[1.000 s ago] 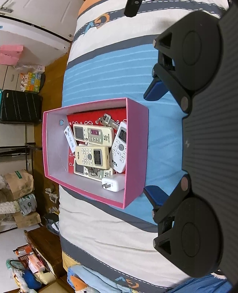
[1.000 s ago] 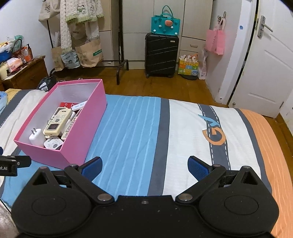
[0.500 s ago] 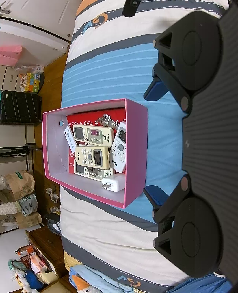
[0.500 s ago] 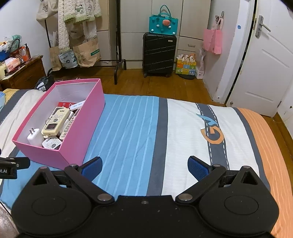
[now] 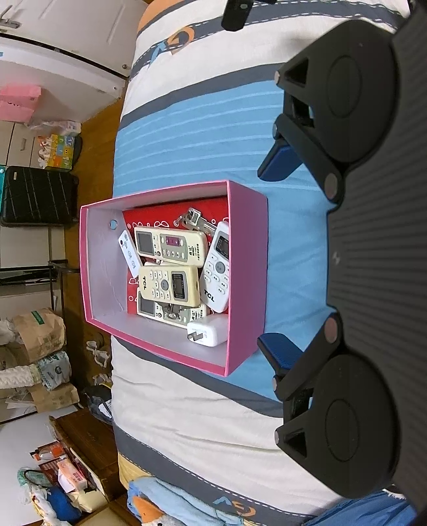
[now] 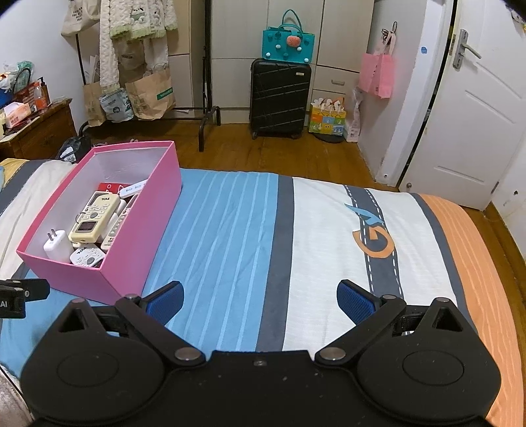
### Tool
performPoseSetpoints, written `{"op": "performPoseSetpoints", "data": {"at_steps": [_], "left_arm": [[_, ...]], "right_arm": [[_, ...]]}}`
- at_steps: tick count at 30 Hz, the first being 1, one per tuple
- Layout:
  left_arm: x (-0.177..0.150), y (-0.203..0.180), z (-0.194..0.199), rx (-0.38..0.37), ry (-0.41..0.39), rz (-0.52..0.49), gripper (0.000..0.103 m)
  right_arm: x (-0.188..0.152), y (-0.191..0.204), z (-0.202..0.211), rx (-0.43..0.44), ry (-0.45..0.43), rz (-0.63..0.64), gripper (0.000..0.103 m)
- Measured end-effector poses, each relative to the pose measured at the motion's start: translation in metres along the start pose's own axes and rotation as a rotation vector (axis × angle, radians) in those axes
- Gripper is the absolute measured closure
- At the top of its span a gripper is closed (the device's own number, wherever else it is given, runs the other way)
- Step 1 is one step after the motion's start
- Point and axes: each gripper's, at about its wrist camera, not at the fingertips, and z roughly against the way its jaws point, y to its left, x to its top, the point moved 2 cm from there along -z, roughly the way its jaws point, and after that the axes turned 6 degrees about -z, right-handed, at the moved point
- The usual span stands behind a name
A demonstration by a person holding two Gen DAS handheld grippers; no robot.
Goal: Organize rigid objects
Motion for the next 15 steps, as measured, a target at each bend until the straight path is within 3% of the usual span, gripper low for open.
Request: {"op": "performPoseSetpoints", "data": {"at_steps": [15], "left_arm": [[-0.0007, 0.0012, 0.0026, -0.013, -0.01, 0.004, 0.003]], "right_arm": [[-0.0013, 0.0022, 0.0003, 0.0, 0.005, 0.002, 0.002]]}}
